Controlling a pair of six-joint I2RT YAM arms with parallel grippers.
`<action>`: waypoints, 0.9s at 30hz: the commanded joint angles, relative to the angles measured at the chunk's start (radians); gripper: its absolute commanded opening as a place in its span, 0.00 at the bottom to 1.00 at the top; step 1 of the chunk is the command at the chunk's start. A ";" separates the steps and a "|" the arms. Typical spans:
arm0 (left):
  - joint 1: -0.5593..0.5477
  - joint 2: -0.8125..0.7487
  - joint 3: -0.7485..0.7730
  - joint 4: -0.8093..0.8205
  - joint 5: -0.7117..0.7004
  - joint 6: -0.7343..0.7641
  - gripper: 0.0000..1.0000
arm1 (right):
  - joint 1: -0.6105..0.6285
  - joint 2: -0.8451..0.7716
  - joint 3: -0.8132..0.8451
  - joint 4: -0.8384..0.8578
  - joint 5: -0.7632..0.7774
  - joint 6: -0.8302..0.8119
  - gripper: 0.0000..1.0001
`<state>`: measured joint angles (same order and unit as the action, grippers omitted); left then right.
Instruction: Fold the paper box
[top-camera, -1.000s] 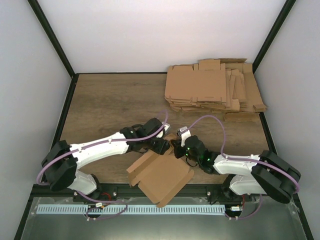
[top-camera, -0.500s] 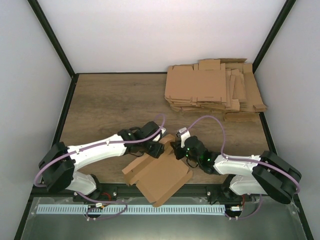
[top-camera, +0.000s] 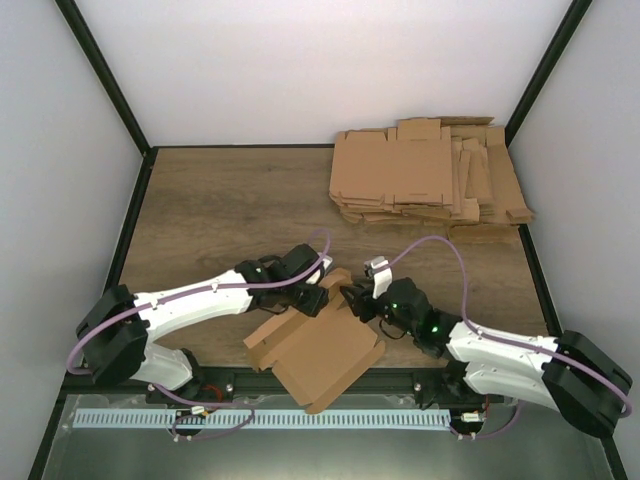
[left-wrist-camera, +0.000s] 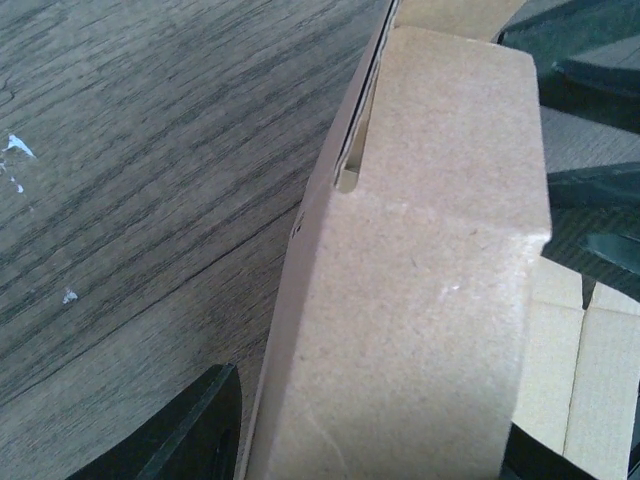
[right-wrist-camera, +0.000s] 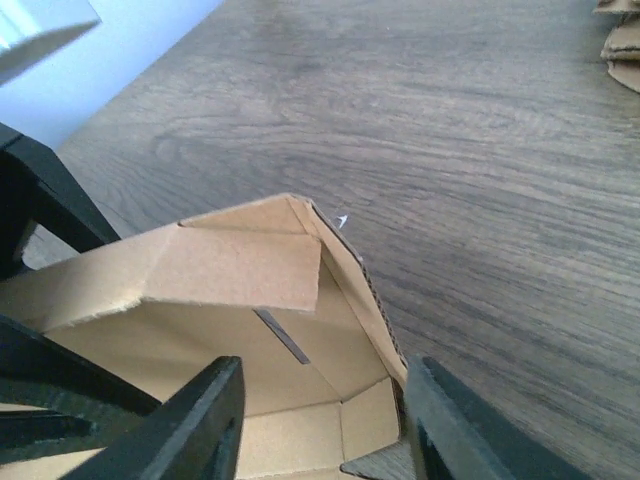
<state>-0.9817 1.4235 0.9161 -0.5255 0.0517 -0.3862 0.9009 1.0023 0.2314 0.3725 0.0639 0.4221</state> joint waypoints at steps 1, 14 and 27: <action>-0.016 0.018 -0.013 -0.016 -0.010 0.008 0.49 | 0.007 -0.033 0.003 0.048 0.016 0.041 0.50; -0.036 0.041 0.012 -0.029 -0.039 0.009 0.49 | -0.153 -0.060 0.052 0.012 -0.090 0.003 0.56; -0.044 0.055 0.025 -0.033 -0.046 0.005 0.49 | -0.165 0.096 0.125 -0.028 -0.220 -0.192 0.40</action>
<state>-1.0138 1.4425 0.9352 -0.5369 0.0040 -0.3855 0.7406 1.0718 0.3027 0.3607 -0.1055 0.2928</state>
